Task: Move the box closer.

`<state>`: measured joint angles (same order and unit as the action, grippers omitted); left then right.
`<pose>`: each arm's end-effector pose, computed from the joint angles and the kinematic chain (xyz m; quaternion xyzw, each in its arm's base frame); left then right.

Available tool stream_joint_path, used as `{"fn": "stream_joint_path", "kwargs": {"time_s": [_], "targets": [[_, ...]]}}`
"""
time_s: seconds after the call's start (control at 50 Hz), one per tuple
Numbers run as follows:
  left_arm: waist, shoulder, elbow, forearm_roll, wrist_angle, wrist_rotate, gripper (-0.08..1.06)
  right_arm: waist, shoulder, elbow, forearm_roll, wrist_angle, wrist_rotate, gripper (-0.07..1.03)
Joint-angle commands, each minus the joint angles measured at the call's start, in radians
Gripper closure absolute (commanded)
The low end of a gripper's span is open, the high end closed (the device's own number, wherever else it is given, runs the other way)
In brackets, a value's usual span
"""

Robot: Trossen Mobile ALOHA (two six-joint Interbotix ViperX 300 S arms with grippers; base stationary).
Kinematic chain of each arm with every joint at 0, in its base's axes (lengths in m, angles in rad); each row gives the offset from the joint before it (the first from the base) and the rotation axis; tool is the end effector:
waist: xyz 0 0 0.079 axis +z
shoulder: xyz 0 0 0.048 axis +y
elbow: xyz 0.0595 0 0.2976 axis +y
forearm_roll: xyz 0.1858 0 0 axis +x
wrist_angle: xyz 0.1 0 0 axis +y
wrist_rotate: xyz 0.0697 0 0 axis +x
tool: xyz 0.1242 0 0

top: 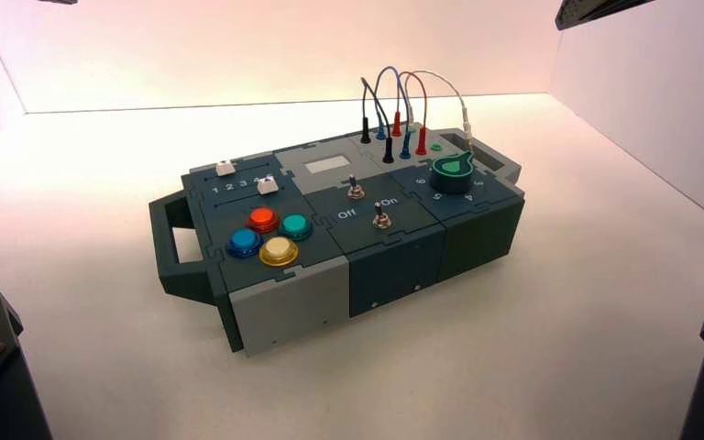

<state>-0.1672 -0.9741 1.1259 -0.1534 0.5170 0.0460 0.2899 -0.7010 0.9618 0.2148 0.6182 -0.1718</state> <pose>0.2165 -0.0514 0.1811 -0.0262 0.3302 -0.1001 0.9382 0.2366 0.0956 0.1723 -0.0330 0.4195 0.1855 0.8880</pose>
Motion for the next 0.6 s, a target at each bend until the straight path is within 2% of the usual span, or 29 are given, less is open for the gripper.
{"fn": "stream_joint_path", "kwargs": {"time_s": [0.02, 0.4, 0.5, 0.52, 0.6], "targets": [[0.000, 0.006, -0.020, -0.002, -0.005, 0.000, 1.01, 0.003, -0.005, -0.021, 0.003, -0.003, -0.003, 0.99], [0.000, 0.009, -0.018, -0.002, -0.006, 0.000, 1.01, 0.006, -0.021, -0.026, 0.005, 0.005, -0.003, 0.99], [0.000, 0.029, -0.023, -0.002, -0.006, 0.002, 1.01, 0.025, 0.008, -0.069, 0.005, 0.018, -0.002, 0.99], [0.000, 0.052, -0.032, -0.005, 0.000, 0.000, 1.01, 0.040, 0.041, -0.109, 0.003, 0.032, -0.003, 0.99], [0.002, 0.081, -0.054, -0.014, 0.021, 0.002, 1.01, 0.066, 0.097, -0.175, 0.003, 0.049, -0.003, 0.99]]}}
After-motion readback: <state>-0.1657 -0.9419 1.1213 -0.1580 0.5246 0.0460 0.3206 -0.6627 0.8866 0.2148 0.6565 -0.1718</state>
